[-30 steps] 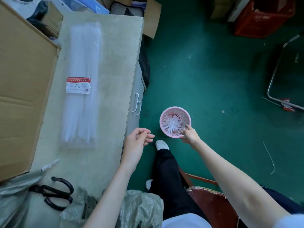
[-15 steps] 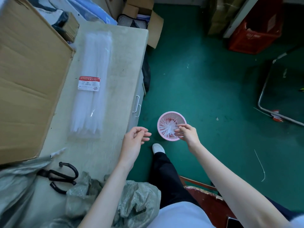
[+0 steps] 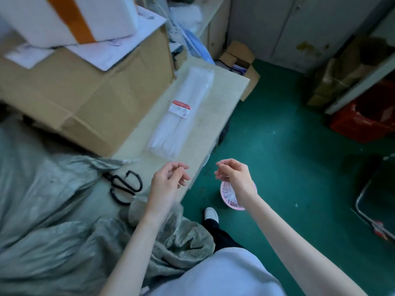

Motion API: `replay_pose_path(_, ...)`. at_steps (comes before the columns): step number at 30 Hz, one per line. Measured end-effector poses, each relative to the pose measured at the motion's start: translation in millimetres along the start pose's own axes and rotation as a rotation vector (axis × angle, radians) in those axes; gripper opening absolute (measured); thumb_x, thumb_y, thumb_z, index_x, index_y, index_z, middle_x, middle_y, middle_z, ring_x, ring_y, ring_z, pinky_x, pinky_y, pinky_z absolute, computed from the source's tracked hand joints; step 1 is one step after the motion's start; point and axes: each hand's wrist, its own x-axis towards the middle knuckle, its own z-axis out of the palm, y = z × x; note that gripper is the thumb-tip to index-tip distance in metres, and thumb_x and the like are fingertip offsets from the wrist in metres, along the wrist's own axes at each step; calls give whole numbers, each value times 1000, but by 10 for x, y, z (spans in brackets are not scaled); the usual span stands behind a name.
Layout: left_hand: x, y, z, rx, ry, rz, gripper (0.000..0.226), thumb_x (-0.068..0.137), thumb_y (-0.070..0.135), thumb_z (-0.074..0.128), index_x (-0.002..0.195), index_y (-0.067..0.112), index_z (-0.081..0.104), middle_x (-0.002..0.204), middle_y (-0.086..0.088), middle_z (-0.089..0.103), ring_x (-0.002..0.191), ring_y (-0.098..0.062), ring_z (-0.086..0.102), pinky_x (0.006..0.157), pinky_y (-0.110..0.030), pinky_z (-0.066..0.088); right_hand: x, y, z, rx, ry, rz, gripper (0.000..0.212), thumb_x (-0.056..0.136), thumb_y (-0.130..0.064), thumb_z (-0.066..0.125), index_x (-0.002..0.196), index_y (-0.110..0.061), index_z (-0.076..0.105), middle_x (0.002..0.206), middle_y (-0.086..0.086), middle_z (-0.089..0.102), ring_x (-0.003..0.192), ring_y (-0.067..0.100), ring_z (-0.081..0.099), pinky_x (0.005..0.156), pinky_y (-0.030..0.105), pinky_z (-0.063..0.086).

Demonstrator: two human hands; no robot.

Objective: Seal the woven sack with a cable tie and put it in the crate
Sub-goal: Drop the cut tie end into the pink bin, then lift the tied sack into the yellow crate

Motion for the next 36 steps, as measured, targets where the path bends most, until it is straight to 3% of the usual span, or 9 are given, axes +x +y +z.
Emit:
replay_pose_path(5, -306, 87, -515, -124, 158, 26, 19, 95, 8, 48, 86, 13, 64, 64, 7, 62, 63, -10, 52, 60, -17, 44, -179, -228, 513, -90, -193, -99, 17, 88, 0, 56, 79, -9, 66, 59, 0, 67, 55, 13, 61, 70, 29, 50)
replay_pose_path(10, -695, 100, -976, -212, 345, 104, 19, 96, 9, 47, 88, 10, 65, 67, 3, 63, 61, -8, 53, 60, -14, 45, -438, -373, 1050, -184, -393, -173, 18, 90, 0, 54, 82, -10, 67, 64, 1, 69, 60, 14, 62, 67, 22, 50)
replay_pose_path(15, -1035, 43, -1265, -274, 504, 165, 22, 96, 6, 47, 85, 11, 65, 63, 5, 62, 59, -6, 54, 60, -14, 45, -656, -430, 1442, -236, -496, -254, 17, 90, 2, 54, 82, -8, 66, 66, 4, 67, 61, 15, 61, 64, 21, 50)
replay_pose_path(24, -1605, -401, -1838, -182, 812, 198, 21, 95, 12, 51, 84, 22, 66, 75, 1, 65, 70, -8, 59, 68, -20, 45, -1126, -240, 2105, -382, -624, -404, 11, 85, 2, 62, 82, -8, 67, 73, 7, 66, 67, 11, 60, 64, 16, 47)
replay_pose_path(29, -1889, -661, -2123, -162, 934, 146, 18, 96, 15, 52, 89, 25, 64, 82, 2, 67, 75, -2, 61, 71, -16, 45, -1305, -94, 2429, -577, -674, -462, 11, 85, -9, 65, 90, -18, 67, 86, 4, 68, 77, 16, 60, 75, 30, 48)
replay_pose_path(31, -1949, -734, -2201, -163, 962, 131, 17, 96, 14, 51, 90, 25, 63, 83, 3, 67, 76, 0, 61, 70, -14, 45, -1380, -102, 2535, -638, -702, -441, 16, 85, -13, 66, 100, -18, 63, 98, -1, 64, 85, 13, 59, 76, 27, 44)
replay_pose_path(36, -2053, -891, -2337, -167, 1002, 98, 19, 96, 10, 50, 90, 22, 63, 84, 1, 66, 75, -1, 60, 70, -17, 45, -1559, -64, 2738, -845, -818, -378, 60, 83, -35, 70, 133, -18, 43, 126, -4, 46, 115, 14, 44, 95, 29, 37)
